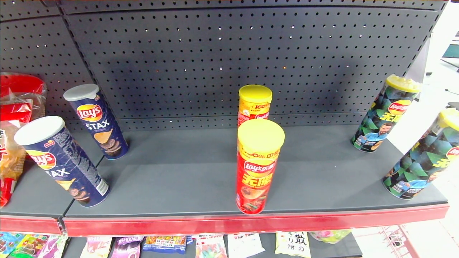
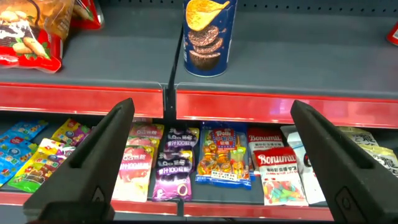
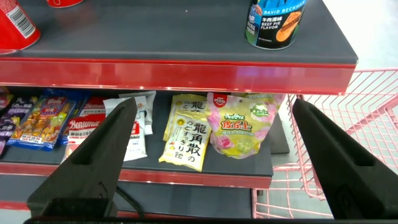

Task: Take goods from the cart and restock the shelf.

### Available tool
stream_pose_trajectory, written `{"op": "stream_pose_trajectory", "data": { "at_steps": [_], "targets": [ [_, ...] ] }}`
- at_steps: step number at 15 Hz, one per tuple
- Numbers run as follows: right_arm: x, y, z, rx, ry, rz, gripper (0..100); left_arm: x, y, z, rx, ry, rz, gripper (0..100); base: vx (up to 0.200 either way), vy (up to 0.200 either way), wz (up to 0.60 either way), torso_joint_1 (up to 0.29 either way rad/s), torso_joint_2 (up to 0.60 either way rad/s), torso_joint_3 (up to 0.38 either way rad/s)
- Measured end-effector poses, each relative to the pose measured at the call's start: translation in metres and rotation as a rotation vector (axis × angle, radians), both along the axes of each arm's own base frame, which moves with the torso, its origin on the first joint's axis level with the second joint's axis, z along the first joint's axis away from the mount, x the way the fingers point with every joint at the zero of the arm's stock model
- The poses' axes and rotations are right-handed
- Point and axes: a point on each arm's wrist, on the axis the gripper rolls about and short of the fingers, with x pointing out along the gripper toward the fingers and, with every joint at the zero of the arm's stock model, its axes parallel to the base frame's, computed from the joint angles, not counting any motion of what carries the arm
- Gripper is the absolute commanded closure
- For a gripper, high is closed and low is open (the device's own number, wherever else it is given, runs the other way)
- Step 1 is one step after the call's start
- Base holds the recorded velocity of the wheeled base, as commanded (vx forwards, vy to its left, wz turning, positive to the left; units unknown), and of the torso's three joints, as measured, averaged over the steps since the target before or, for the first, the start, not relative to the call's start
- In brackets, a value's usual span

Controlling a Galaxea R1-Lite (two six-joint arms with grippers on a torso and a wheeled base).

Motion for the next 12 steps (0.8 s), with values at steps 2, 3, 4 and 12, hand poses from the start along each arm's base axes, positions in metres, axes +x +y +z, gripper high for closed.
{"op": "stream_pose_trajectory", "data": {
  "at_steps": [2,3,4,12],
  "targets": [
    [0.0000,0.0000,0.0000,0.001,0.000,0.001,0,0.0000,0.0000,0.0000,0.000,0.000,0.000,0,0.000,0.000,0.00,0.000,0.00,0.000],
    [0.0000,0.0000,0.0000,0.002,0.000,0.000,0,0.0000,0.0000,0.0000,0.000,0.000,0.000,0,0.000,0.000,0.00,0.000,0.00,0.000],
    [0.0000,0.0000,0.0000,0.003,0.000,0.000,0,0.0000,0.0000,0.0000,0.000,0.000,0.000,0,0.000,0.000,0.00,0.000,0.00,0.000],
    [0.0000,0.0000,0.0000,0.002,0.000,0.002,0,0.0000,0.0000,0.0000,0.000,0.000,0.000,0,0.000,0.000,0.00,0.000,0.00,0.000]
  ]
}}
